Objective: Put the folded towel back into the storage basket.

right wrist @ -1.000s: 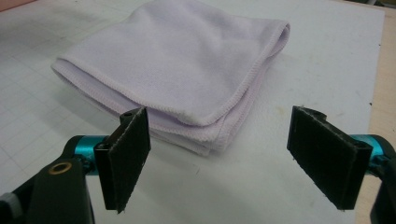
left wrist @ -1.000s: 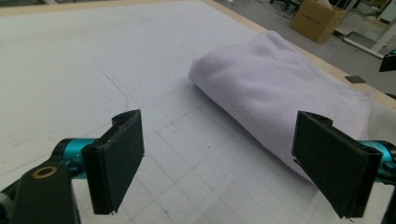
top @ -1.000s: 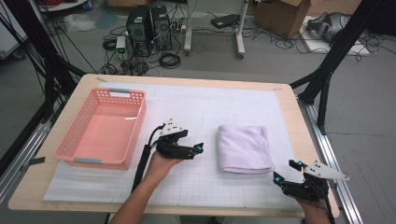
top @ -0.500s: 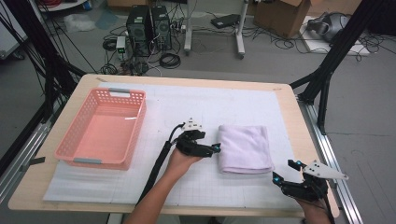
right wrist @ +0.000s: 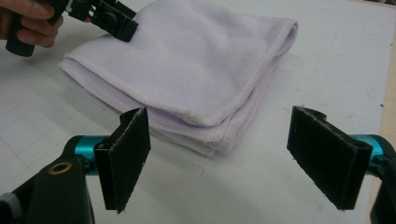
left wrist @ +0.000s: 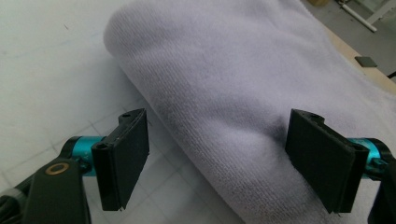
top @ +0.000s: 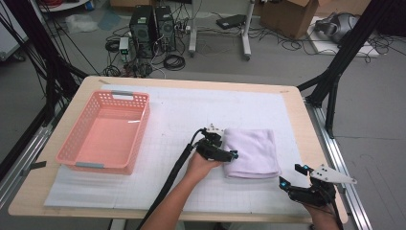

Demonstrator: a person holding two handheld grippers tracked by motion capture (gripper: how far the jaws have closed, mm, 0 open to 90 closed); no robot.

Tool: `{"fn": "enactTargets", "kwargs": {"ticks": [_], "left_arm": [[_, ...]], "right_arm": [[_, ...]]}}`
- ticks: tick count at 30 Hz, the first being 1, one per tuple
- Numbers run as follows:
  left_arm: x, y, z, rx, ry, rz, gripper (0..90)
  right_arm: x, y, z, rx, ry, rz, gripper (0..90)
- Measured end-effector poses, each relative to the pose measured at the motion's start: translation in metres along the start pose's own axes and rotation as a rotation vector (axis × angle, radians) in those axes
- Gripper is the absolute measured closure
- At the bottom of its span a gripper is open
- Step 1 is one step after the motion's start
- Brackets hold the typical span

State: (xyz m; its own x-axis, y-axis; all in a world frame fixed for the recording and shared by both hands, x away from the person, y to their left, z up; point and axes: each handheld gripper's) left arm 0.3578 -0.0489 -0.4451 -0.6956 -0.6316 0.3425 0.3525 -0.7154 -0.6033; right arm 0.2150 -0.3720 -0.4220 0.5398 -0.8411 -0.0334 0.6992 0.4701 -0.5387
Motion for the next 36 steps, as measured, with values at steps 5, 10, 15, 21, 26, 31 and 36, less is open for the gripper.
{"fn": "enactTargets", "kwargs": {"ticks": [5,10,15,21,26,31,36], "left_arm": [[0.003,0.007,0.000,-0.024,-0.002,-0.002,21.5],[0.006,0.008,-0.001,-0.031,0.017,0.022,25.4],[0.012,0.012,-0.003,-0.022,0.038,-0.004,46.7],[0.010,0.007,-0.003,0.005,0.049,-0.035,68.0],[0.004,0.004,-0.005,0.043,0.052,-0.067,72.6],[0.001,-0.005,-0.009,0.091,0.057,-0.095,73.6],[-0.006,-0.016,-0.012,0.122,0.064,-0.107,73.8]], "right_arm": [[0.000,0.001,0.000,-0.004,-0.001,0.001,20.2],[-0.002,0.002,0.001,-0.007,-0.001,0.004,20.2],[-0.002,0.004,0.001,-0.007,-0.005,0.006,20.2],[-0.001,0.006,0.000,-0.015,0.003,0.012,20.2],[-0.002,0.005,0.001,-0.009,0.003,0.011,20.2],[-0.001,0.005,0.000,-0.014,0.009,0.015,20.2],[-0.002,0.005,0.001,-0.010,0.009,0.017,20.2]]}}
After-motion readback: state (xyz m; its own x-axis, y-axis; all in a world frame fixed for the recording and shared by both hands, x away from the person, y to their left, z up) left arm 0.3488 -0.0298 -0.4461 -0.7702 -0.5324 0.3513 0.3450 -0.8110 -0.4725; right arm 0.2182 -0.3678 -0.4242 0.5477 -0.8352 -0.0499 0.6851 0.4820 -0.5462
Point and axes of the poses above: each handheld gripper's, and its own axes: y roughly forward along the jaws, z roughly out of its top, x roughly to its right, and after that the axes turned 3 degrees about -x, right-handed
